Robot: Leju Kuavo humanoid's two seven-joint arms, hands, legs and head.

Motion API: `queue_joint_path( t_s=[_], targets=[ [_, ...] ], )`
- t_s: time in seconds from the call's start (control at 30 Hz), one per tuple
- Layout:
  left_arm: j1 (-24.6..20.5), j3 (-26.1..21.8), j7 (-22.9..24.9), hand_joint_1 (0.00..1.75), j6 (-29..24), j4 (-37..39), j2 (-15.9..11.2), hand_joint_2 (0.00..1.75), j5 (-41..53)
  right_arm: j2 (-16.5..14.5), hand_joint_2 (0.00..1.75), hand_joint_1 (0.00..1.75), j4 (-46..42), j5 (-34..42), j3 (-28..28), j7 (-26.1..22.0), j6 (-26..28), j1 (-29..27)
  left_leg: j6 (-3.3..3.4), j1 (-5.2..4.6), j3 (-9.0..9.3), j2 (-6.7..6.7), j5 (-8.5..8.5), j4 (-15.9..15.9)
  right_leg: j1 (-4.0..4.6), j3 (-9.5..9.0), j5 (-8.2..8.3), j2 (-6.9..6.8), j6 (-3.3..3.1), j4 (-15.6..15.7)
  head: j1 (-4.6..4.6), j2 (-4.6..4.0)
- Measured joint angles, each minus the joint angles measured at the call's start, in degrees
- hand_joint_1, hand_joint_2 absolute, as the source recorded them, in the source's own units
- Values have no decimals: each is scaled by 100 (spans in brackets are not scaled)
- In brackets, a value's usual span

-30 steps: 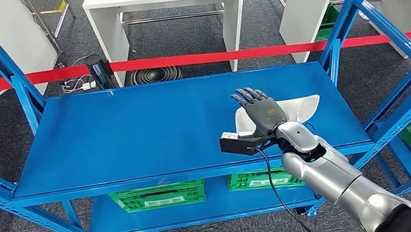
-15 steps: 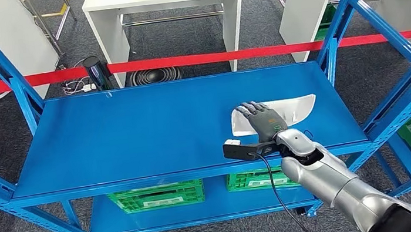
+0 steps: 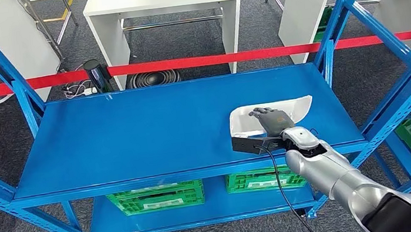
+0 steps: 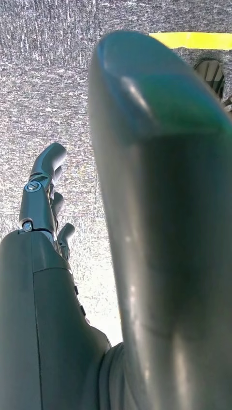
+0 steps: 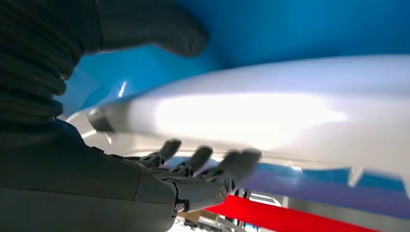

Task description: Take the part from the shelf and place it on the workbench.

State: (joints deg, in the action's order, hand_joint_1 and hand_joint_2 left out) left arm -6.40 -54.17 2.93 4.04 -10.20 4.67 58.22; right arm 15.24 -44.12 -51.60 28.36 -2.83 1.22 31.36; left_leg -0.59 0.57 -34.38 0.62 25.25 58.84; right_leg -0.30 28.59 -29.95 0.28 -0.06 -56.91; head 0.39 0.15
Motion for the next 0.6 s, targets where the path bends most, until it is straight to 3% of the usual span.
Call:
queue_joint_path(
  t_s=[0.27, 0.4, 0.6],
  targets=[
    [12, -47, 0, 0, 0, 2, 1, 0, -22, -171, 175, 175, 317, 12, 37, -14, -15, 129, 0, 0, 16, -8, -3, 0, 0, -12, 5, 3, 5, 0, 0, 0],
    [20, -79, -9, 0, 1, 2, 2, 175, -54, -196, 175, 175, 366, 11, 60, -31, -15, 186, 1, 0, 20, -9, -3, -1, 0, -16, 5, 6, 5, 0, 0, 0],
    [30, -144, -73, 0, 80, 4, 13, 175, -152, -205, 175, 175, 397, 34, 88, -86, -27, 236, 1, 0, 19, -2, -3, -1, 0, -20, 4, 0, 5, 0, 0, 0]
  ],
)
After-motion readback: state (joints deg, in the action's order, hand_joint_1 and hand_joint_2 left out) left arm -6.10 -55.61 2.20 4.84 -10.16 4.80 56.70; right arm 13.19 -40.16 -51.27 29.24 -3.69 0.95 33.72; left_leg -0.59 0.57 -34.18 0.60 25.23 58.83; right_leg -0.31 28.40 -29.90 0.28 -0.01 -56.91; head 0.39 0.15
